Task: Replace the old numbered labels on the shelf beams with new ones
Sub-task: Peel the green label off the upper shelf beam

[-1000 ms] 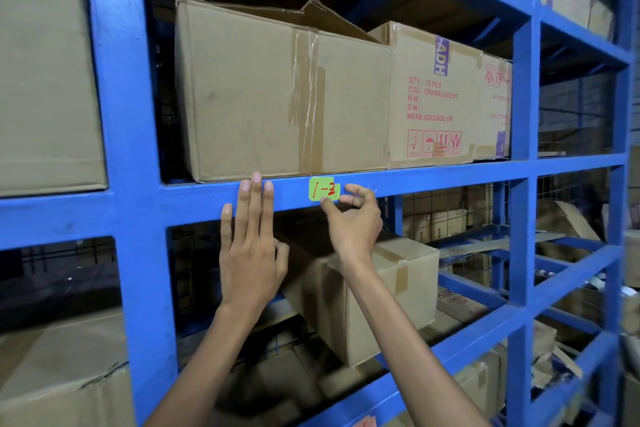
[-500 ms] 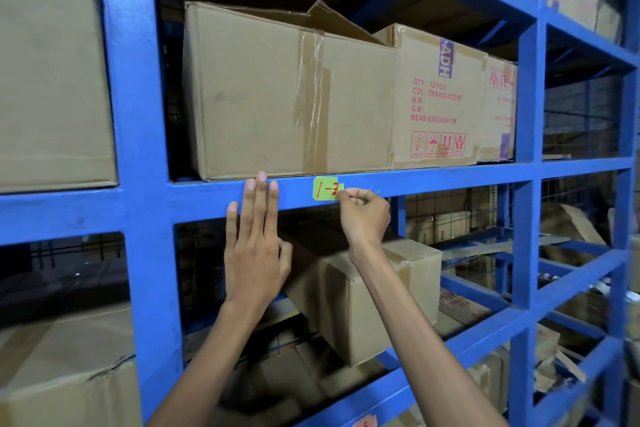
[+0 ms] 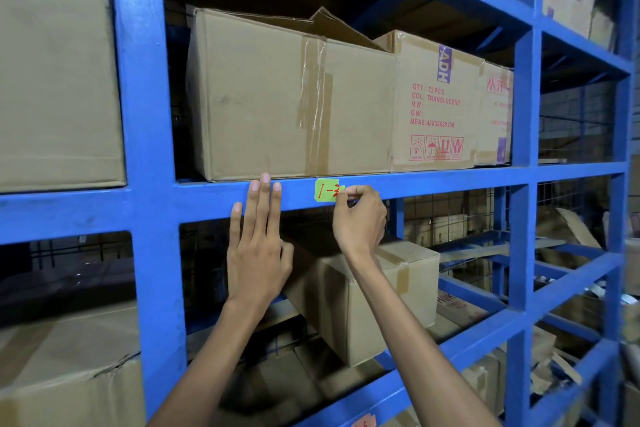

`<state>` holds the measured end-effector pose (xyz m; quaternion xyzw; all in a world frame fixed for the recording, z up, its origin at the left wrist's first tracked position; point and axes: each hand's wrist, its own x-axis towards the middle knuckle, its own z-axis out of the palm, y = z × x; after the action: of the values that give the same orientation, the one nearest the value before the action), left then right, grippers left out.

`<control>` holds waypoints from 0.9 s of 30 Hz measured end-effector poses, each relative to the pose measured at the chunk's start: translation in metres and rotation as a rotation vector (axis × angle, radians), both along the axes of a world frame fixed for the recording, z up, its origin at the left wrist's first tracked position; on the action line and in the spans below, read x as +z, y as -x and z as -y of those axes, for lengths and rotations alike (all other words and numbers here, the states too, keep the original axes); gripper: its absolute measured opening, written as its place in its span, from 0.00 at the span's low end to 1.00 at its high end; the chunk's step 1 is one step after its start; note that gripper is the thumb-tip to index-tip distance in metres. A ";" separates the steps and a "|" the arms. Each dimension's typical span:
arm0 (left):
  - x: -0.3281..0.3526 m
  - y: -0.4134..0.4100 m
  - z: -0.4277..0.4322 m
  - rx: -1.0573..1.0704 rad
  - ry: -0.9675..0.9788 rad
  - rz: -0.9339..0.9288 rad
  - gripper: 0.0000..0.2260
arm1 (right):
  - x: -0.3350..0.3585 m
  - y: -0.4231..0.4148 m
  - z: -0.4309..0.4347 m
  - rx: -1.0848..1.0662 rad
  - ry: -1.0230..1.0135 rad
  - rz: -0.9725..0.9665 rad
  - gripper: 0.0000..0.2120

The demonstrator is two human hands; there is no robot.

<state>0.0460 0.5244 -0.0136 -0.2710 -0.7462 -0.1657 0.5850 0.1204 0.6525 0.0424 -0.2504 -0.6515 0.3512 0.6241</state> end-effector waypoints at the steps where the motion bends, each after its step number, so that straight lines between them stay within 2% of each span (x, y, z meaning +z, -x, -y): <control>1: 0.000 0.000 0.000 -0.001 0.002 0.001 0.46 | 0.000 0.000 0.001 -0.004 -0.013 -0.010 0.04; 3: 0.000 -0.001 0.001 -0.006 0.009 0.006 0.46 | 0.002 -0.002 0.000 0.027 0.005 -0.048 0.04; 9: 0.001 -0.006 0.006 -0.019 0.036 0.022 0.46 | 0.012 -0.009 -0.004 0.231 0.240 -0.178 0.10; 21: 0.004 -0.012 0.020 -0.047 0.111 0.039 0.46 | 0.022 -0.018 -0.011 0.364 0.312 -0.044 0.08; 27: 0.007 -0.017 0.028 -0.065 0.144 0.065 0.46 | 0.031 -0.019 -0.006 0.396 0.246 0.039 0.10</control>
<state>0.0626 0.4965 -0.0069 -0.3309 -0.7656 -0.1393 0.5338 0.1397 0.6588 0.0731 -0.1988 -0.6521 0.5386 0.4951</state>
